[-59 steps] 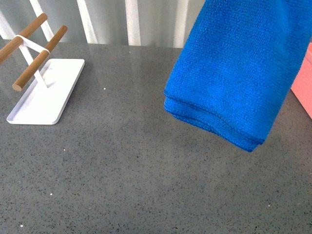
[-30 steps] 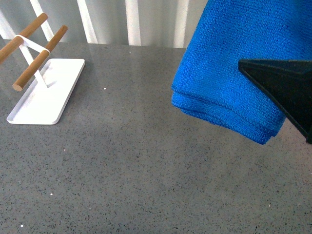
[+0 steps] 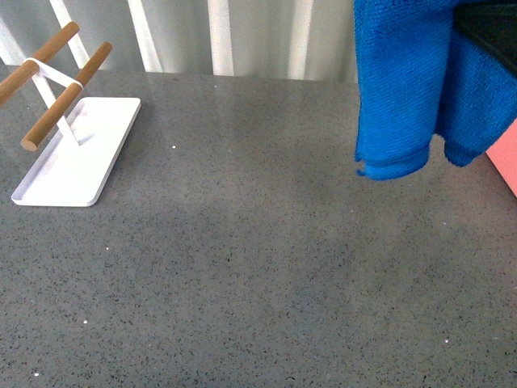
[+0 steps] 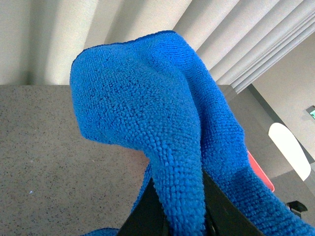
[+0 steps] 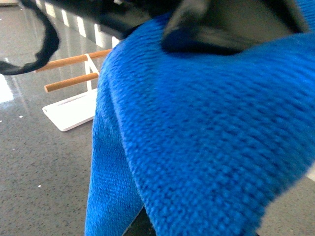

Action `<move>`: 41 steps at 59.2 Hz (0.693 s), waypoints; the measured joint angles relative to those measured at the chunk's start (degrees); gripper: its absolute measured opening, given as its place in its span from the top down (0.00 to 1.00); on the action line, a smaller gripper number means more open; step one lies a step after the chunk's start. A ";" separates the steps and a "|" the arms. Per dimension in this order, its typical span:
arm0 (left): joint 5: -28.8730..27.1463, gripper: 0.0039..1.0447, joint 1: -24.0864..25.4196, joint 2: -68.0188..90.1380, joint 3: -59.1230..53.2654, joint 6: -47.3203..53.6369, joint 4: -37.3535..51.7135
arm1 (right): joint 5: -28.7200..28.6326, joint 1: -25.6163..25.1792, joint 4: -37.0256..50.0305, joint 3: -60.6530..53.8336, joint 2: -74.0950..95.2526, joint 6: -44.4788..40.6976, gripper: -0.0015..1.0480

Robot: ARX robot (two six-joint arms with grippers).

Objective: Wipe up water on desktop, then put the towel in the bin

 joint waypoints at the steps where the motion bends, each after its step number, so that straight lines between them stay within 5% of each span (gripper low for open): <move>1: 0.07 0.95 0.04 -0.02 -0.07 0.02 0.00 | -0.11 -0.35 0.00 0.13 0.00 0.15 0.97; 7: 0.24 0.94 0.42 -0.20 -0.37 -0.04 0.02 | -0.15 -1.46 -0.02 0.63 0.00 1.01 0.97; 26: 1.62 0.34 6.05 -0.68 -1.55 0.07 -1.11 | -0.85 -3.54 -0.74 0.66 -1.18 2.10 0.97; 35: 4.07 0.07 13.46 -2.27 -4.55 2.58 -2.49 | -1.22 -5.57 -0.98 0.81 -1.40 2.64 0.97; 41: 8.31 0.07 19.19 -4.76 -9.90 3.96 -3.63 | -1.66 -7.17 -0.87 0.85 -1.42 3.39 0.97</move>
